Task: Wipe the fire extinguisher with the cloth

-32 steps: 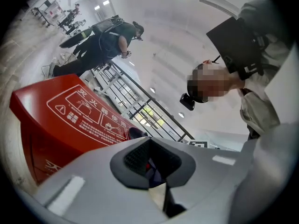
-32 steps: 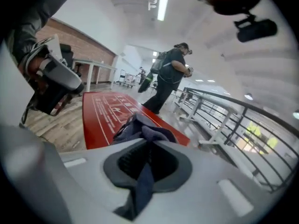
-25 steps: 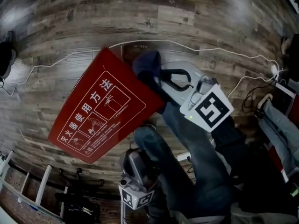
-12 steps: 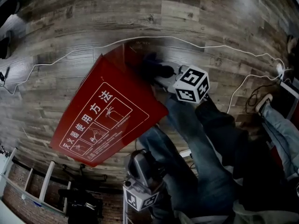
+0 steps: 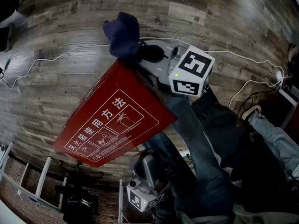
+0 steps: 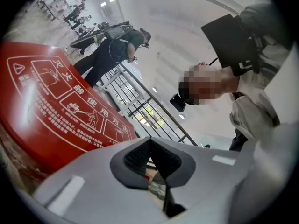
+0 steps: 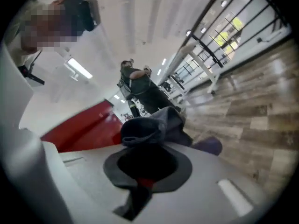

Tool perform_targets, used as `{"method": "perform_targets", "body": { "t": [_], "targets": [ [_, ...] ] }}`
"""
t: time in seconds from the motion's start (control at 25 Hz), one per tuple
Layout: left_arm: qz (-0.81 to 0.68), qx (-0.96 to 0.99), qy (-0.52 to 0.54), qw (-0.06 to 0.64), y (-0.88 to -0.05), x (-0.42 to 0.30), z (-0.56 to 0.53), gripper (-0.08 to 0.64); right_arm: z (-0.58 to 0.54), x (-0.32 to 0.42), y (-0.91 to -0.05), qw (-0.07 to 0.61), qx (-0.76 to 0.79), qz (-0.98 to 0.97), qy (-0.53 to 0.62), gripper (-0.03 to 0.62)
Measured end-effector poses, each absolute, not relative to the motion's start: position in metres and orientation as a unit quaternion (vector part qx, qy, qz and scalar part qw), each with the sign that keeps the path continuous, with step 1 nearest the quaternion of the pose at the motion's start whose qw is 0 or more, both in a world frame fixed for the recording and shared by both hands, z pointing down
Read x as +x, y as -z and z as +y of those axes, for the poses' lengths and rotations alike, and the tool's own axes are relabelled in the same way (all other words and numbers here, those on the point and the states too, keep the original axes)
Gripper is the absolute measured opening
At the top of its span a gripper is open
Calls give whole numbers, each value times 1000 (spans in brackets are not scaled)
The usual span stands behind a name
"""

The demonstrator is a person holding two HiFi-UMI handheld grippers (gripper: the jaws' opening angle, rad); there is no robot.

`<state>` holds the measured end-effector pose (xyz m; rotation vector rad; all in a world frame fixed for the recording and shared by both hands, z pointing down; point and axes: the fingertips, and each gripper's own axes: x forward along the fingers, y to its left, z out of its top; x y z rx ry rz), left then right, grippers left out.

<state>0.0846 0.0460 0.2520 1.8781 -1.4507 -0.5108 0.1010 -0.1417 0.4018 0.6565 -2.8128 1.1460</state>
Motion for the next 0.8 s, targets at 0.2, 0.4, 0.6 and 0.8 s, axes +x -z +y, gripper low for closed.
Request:
{"method": "perform_targets", "body": {
  "t": [0.2, 0.4, 0.6, 0.8],
  "targets": [
    [-555, 732, 204, 337, -239, 75, 40, 6, -96, 126, -501, 88, 211, -834, -503, 21],
    [-577, 723, 194, 328, -238, 62, 49, 6, -30, 156, -503, 134, 151, -827, -525, 21],
    [-580, 716, 184, 342, -242, 53, 78, 6, 42, 175, -433, 165, 78, -891, -416, 21],
    [-579, 713, 200, 341, -240, 37, 107, 6, 105, 147, -333, 112, 54, -919, -374, 21]
  ]
}}
